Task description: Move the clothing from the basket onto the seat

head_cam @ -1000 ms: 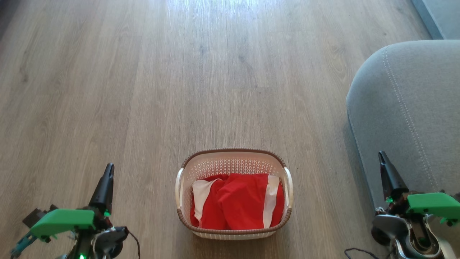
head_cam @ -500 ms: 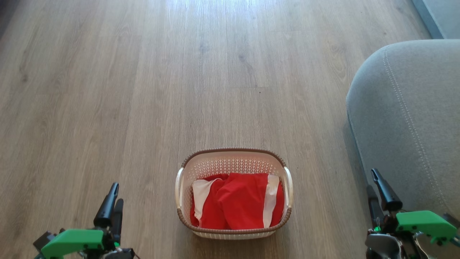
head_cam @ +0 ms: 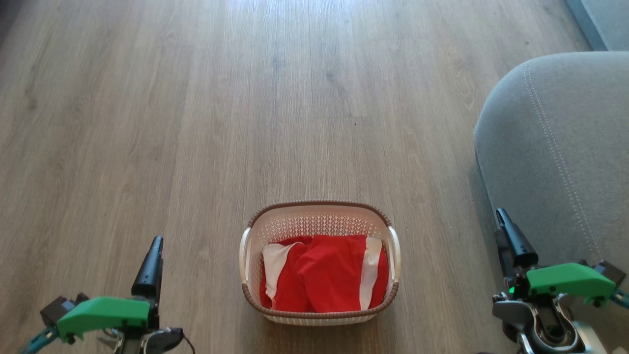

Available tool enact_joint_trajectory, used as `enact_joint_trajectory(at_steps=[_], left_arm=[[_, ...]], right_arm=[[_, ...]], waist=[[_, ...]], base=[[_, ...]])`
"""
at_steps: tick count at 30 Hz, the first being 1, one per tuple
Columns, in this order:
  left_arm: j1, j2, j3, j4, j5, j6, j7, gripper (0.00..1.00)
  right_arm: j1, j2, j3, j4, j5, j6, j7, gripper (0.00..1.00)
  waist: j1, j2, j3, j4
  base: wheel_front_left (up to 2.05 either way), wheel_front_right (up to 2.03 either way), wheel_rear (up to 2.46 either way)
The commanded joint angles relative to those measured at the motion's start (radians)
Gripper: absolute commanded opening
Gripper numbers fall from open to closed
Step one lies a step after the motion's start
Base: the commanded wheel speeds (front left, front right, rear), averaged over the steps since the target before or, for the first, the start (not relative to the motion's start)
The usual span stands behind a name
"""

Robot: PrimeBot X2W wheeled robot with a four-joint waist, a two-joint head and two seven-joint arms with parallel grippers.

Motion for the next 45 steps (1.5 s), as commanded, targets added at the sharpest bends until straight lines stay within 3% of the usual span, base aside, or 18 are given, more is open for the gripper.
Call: enact_joint_trajectory(at_steps=[1,23,45], left_arm=[[-0.059,0.007,0.003,-0.031,0.026,-0.002,-0.012,1.0],[-0.134,0.019,-0.04,-0.014,0.425,0.028,-0.079,1.0],[-0.206,0.06,-0.117,-0.003,0.713,0.125,-0.141,1.0]], right_arm=[[-0.062,-0.026,0.008,-0.027,-0.014,0.0,-0.01,1.0],[-0.17,-0.072,0.11,0.016,-0.323,0.0,-0.078,1.0],[-0.279,-0.113,0.213,0.07,-0.525,0.0,-0.14,1.0]], waist=[[0.0,0.0,0.0,0.0],[0.0,0.0,0.011,-0.003],[0.0,0.0,0.021,-0.002]], base=[[0.0,0.0,0.0],[0.0,0.0,0.0],[0.0,0.0,0.0]])
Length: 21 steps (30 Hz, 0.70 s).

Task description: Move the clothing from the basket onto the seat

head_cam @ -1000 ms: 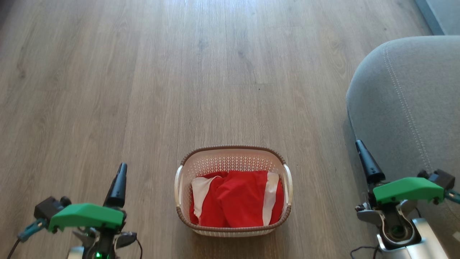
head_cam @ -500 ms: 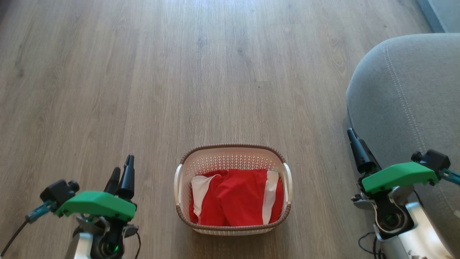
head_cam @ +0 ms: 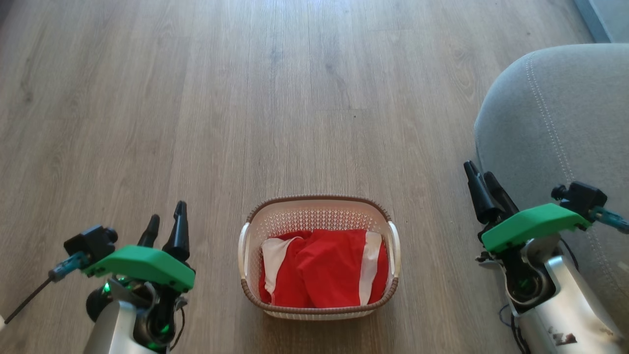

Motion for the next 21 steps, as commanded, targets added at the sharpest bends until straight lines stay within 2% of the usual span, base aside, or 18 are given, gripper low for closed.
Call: enact_joint_trajectory(at_steps=[1,21], left_arm=[[-0.065,0.025,0.01,-0.028,0.033,0.009,-0.013,1.0],[-0.117,0.057,-0.043,-0.025,0.265,0.103,-0.071,1.0]], right_arm=[[-0.066,-0.023,0.017,-0.025,-0.025,0.0,-0.015,1.0],[-0.157,-0.062,0.085,0.046,-0.219,0.0,-0.074,1.0]], waist=[[0.0,-0.0001,0.0,0.0],[0.0,-0.0001,0.006,-0.003]], base=[[0.0,0.0,0.0],[0.0,0.0,0.0]])
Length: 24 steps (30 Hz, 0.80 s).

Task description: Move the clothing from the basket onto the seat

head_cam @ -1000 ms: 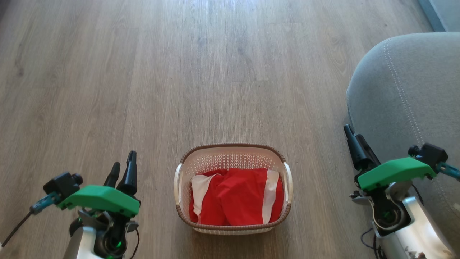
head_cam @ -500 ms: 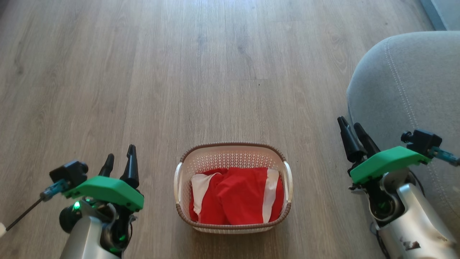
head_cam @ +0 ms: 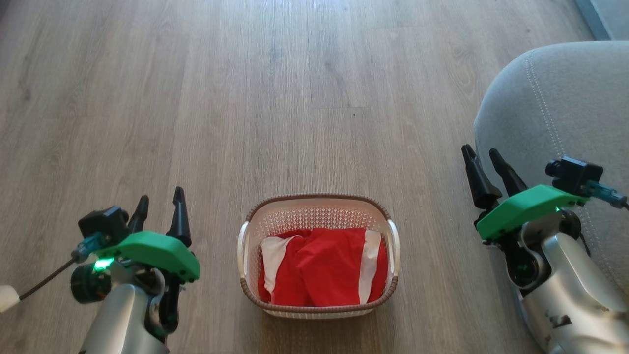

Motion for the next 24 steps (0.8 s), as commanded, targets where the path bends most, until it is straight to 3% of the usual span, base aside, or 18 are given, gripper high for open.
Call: enact_joint_trajectory(at_steps=[1,24], left_arm=[[-0.066,0.029,0.016,-0.035,0.044,0.015,-0.02,1.0],[-0.108,0.049,-0.008,-0.092,0.299,0.085,-0.084,1.0]], right_arm=[[-0.07,-0.02,0.022,-0.019,-0.037,0.0,-0.019,1.0],[-0.159,-0.055,0.05,0.043,-0.289,0.0,-0.083,1.0]], waist=[[0.0,0.0,0.0,-0.001],[0.0,0.0,0.011,-0.005]], base=[[0.0,0.0,0.0],[0.0,0.0,0.0]])
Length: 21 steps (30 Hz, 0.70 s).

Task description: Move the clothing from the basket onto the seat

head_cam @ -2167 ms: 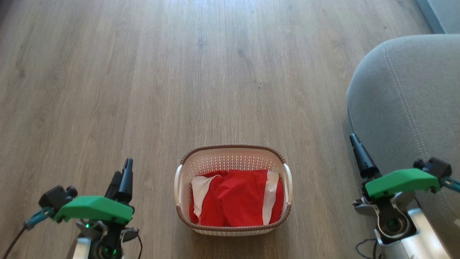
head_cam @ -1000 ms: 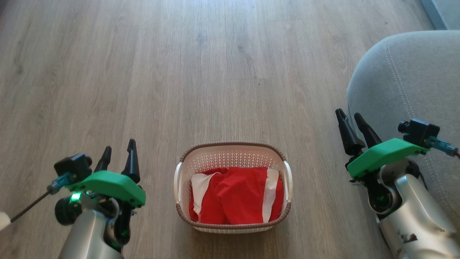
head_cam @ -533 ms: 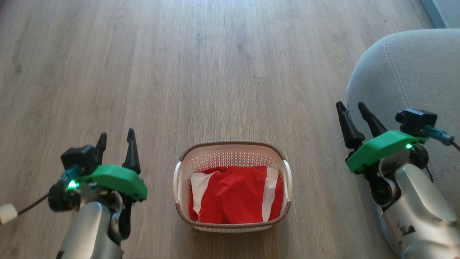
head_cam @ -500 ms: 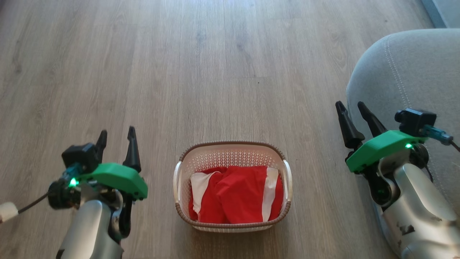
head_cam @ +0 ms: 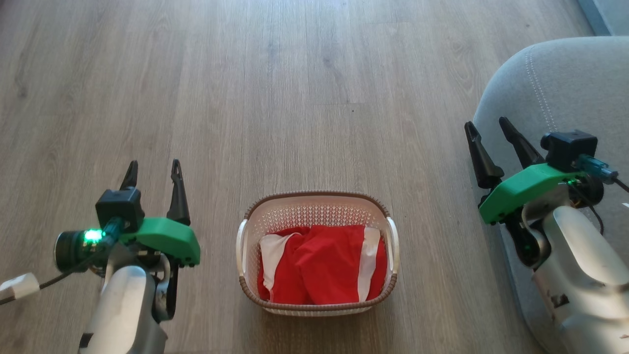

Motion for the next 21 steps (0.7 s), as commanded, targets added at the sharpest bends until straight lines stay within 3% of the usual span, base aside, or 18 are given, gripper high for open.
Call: enact_joint_trajectory(at_steps=[1,13,21], left_arm=[[-0.069,0.027,0.027,-0.039,0.033,0.009,-0.015,1.0],[-0.085,0.019,0.035,-0.031,0.172,0.018,-0.051,1.0],[-0.086,0.007,0.043,-0.026,0.183,0.004,-0.052,1.0]], right_arm=[[-0.055,-0.014,0.011,-0.02,-0.03,0.0,-0.018,1.0],[-0.091,-0.024,0.021,-0.002,-0.169,0.0,-0.054,1.0],[-0.09,-0.019,-0.001,-0.015,-0.181,0.0,-0.055,1.0]], waist=[[0.0,0.0,0.0,0.0],[0.0,0.0,-0.003,-0.007],[0.0,0.0,0.005,-0.007]], base=[[0.0,0.0,0.0],[0.0,0.0,0.0],[0.0,0.0,0.0]])
